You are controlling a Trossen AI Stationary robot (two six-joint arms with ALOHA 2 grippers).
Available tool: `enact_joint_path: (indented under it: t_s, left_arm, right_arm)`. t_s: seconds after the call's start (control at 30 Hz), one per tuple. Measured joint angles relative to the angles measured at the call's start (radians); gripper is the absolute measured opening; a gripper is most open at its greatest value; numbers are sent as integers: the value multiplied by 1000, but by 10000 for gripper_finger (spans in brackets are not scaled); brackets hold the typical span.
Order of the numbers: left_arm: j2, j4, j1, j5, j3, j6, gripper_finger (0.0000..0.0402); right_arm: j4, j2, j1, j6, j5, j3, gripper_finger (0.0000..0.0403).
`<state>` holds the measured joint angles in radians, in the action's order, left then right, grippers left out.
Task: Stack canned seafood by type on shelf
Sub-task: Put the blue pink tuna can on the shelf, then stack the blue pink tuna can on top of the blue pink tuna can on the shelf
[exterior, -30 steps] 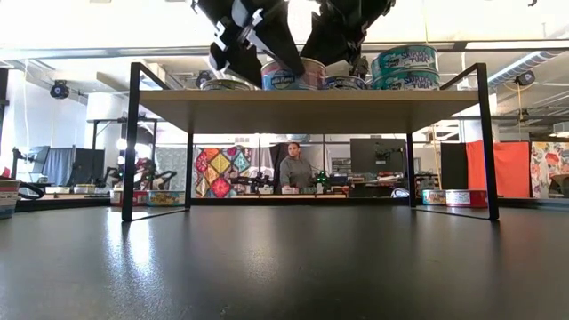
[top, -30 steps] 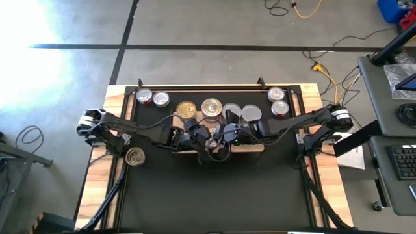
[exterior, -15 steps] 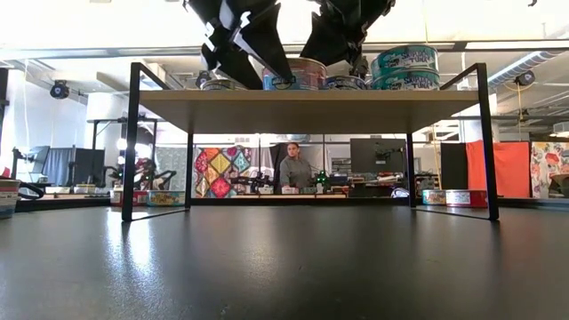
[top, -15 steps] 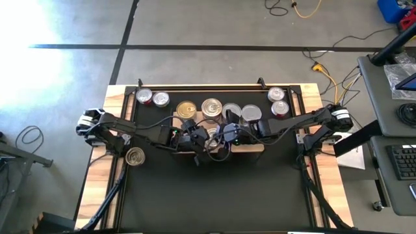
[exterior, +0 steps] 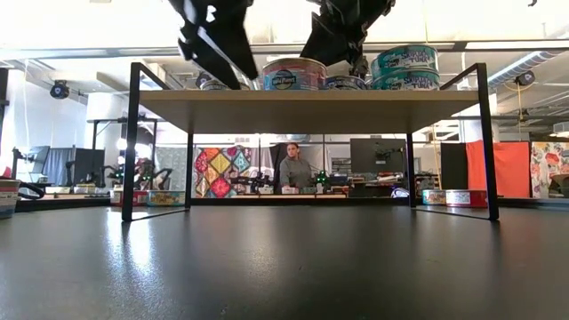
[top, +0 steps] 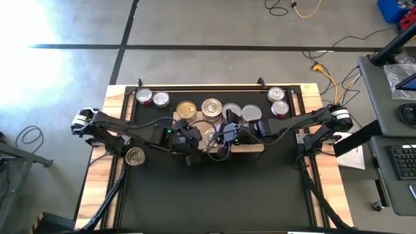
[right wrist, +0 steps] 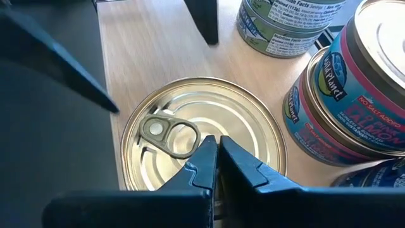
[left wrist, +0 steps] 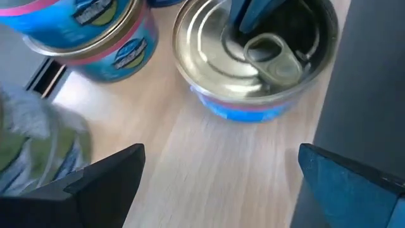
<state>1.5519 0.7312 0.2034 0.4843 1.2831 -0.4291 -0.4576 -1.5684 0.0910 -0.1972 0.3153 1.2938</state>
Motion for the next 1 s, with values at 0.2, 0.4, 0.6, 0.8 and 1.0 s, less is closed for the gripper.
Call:
enact_joint_path:
  t_s: [0.2, 0.4, 0.6, 0.8, 1.0]
  left_arm:
    - [-76, 37, 29, 3, 0, -25, 400]
    - [-157, 21, 66, 5, 0, -36, 400]
    - [-241, -7, 99, 50, 0, -36, 392]
    - [-336, -24, 120, 50, 0, -51, 382]
    - [-398, 49, 146, 49, 0, -73, 363]
  right_arm:
    - [1, 0, 0, -4, 0, 0, 12]
    - [35, -1, 0, -4, 1, -2, 12]
    - [45, -2, -1, -5, 1, 6, 12]
    - [29, -1, -1, -5, -10, 43, 12]
    - [33, 1, 3, 18, -8, 105, 12]
